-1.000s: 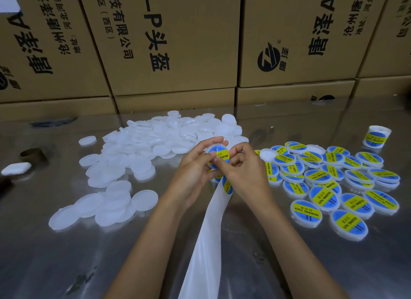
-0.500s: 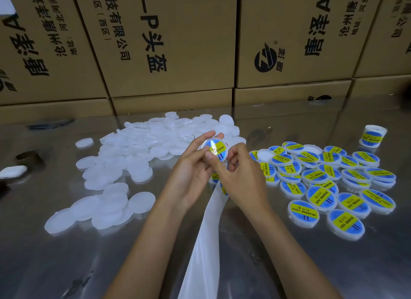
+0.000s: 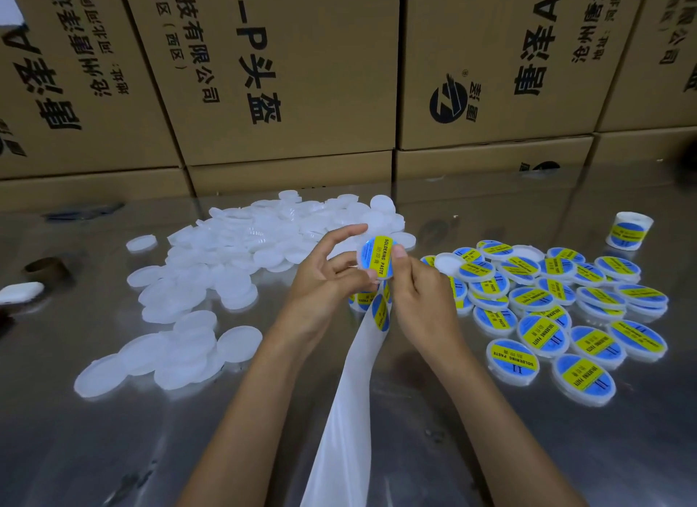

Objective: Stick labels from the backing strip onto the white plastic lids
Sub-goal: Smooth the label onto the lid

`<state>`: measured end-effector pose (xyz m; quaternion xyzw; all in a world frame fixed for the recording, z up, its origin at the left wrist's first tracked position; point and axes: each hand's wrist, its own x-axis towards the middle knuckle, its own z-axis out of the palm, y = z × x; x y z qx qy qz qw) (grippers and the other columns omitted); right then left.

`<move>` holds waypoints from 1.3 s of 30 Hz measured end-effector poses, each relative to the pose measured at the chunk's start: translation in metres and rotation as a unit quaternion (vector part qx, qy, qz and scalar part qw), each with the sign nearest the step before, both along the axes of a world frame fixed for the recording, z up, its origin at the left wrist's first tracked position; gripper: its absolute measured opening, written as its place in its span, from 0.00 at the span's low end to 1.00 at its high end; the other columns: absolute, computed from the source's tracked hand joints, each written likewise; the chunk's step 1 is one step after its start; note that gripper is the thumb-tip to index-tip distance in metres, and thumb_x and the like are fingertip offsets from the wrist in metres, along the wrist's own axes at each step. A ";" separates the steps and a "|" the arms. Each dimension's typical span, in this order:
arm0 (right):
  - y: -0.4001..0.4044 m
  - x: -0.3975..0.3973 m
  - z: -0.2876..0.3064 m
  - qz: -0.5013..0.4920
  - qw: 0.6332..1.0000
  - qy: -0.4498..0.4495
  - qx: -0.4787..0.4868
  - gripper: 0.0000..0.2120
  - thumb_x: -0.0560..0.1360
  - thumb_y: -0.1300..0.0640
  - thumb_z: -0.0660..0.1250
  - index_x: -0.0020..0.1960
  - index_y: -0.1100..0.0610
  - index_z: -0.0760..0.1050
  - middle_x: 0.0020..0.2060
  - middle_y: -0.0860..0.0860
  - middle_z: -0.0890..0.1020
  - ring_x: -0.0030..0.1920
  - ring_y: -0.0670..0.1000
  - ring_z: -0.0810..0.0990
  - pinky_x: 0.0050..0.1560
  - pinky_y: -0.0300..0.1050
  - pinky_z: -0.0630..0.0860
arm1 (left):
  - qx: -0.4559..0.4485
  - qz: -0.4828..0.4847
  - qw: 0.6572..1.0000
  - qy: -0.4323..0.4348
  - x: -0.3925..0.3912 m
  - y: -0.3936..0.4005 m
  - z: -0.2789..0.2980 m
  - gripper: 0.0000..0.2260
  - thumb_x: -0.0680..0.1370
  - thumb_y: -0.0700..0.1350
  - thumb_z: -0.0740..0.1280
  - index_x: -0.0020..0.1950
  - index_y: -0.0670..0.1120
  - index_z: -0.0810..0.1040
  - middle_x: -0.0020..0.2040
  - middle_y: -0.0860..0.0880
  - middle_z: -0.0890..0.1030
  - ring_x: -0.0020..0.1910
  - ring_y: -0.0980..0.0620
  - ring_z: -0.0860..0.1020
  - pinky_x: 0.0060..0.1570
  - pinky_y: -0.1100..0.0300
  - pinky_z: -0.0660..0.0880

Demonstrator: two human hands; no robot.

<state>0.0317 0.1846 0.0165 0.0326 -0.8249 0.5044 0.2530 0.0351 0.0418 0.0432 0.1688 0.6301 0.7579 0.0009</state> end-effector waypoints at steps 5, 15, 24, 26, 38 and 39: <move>-0.002 0.004 0.000 0.039 0.996 -0.017 -0.072 0.26 0.83 0.42 0.54 0.29 0.51 0.65 0.24 0.42 0.72 0.29 0.41 0.70 0.34 0.41 0.66 | -0.016 0.065 0.998 0.002 0.000 -0.003 0.001 0.17 0.74 0.33 0.74 0.58 0.50 0.83 0.46 0.40 0.86 0.38 0.43 0.85 0.42 0.57 0.82; -0.006 0.005 -0.003 0.019 0.999 0.004 0.037 0.28 0.72 0.28 0.56 0.35 0.53 0.67 0.28 0.42 0.73 0.32 0.46 0.71 0.32 0.42 0.65 | 0.045 0.132 0.990 -0.031 0.002 0.003 0.001 0.07 0.75 0.40 0.75 0.50 0.41 0.79 0.40 0.38 0.86 0.38 0.40 0.86 0.39 0.55 0.83; 0.002 0.000 -0.006 -0.029 0.999 0.028 -0.006 0.24 0.83 0.43 0.54 0.30 0.50 0.65 0.26 0.48 0.73 0.32 0.48 0.73 0.35 0.50 0.68 | -0.049 0.011 0.998 -0.021 0.005 0.007 0.002 0.15 0.75 0.34 0.74 0.58 0.45 0.78 0.45 0.44 0.85 0.38 0.47 0.85 0.36 0.59 0.81; 0.001 0.000 -0.006 -0.008 0.999 0.023 -0.033 0.24 0.82 0.41 0.55 0.31 0.49 0.68 0.26 0.46 0.74 0.32 0.46 0.73 0.36 0.50 0.71 | -0.053 0.006 0.998 -0.018 0.006 0.010 0.000 0.15 0.74 0.32 0.74 0.59 0.44 0.80 0.46 0.45 0.86 0.40 0.47 0.85 0.37 0.59 0.82; -0.013 0.007 -0.013 0.062 0.998 -0.003 0.009 0.23 0.83 0.42 0.52 0.34 0.51 0.70 0.30 0.47 0.77 0.39 0.55 0.78 0.41 0.55 0.74 | 0.001 0.134 0.991 -0.024 0.001 0.003 0.000 0.08 0.81 0.44 0.68 0.52 0.41 0.84 0.43 0.44 0.87 0.38 0.45 0.86 0.35 0.54 0.84; -0.012 0.006 -0.014 0.051 0.999 -0.003 -0.005 0.23 0.83 0.42 0.51 0.34 0.52 0.70 0.29 0.47 0.76 0.37 0.54 0.78 0.39 0.53 0.73 | -0.009 0.118 0.993 -0.024 0.001 0.002 -0.001 0.08 0.81 0.45 0.67 0.54 0.42 0.84 0.44 0.44 0.87 0.39 0.44 0.86 0.37 0.56 0.84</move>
